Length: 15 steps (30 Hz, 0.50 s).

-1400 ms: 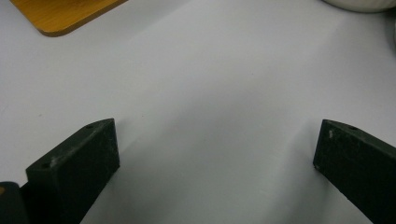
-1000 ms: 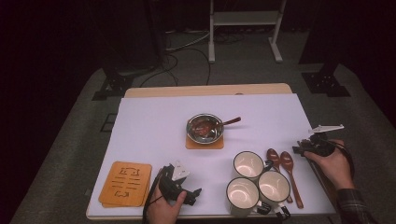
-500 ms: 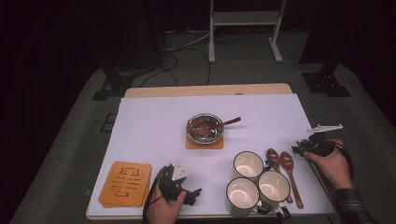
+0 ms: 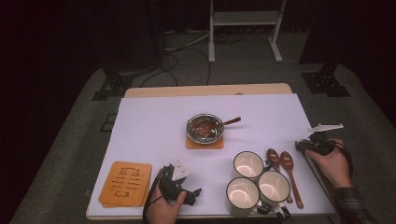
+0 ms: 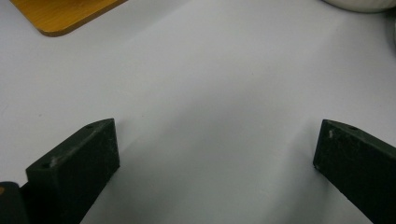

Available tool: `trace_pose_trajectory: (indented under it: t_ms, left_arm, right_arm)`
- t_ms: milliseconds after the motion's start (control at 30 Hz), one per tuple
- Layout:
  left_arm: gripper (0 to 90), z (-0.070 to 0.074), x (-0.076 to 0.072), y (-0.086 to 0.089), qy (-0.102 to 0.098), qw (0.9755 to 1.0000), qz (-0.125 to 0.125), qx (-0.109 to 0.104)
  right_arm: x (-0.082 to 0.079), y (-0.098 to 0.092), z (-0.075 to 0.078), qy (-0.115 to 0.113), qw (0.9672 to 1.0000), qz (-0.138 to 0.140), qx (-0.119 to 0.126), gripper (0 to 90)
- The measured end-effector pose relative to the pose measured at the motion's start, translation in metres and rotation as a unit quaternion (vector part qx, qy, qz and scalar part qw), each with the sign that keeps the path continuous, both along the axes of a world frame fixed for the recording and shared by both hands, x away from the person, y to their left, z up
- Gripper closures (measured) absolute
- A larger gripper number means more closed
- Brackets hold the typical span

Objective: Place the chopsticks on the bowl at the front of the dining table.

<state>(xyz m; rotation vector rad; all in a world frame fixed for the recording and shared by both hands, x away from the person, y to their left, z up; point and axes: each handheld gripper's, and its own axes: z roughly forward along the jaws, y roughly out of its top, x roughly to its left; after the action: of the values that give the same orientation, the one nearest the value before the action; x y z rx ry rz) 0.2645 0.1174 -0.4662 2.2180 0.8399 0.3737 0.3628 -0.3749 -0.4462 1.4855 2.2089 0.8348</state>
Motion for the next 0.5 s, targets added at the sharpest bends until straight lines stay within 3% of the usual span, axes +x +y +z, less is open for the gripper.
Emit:
trace_pose_trajectory:
  t_ms: [167, 500]
  left_arm:
    - [0.0, 0.0000, 0.0000, 0.0000, 0.000, 1.0000, 0.000, 0.000]
    - [0.0, 0.0000, -0.0001, 0.0000, 0.000, 1.0000, 0.000, 0.000]
  right_arm:
    - [0.0011, -0.0002, 0.0000, 0.001, 1.0000, -0.002, 0.000, 80.0]
    - [0.0013, 0.0060, 0.0008, 0.004, 1.0000, 0.005, 0.000, 81.3]
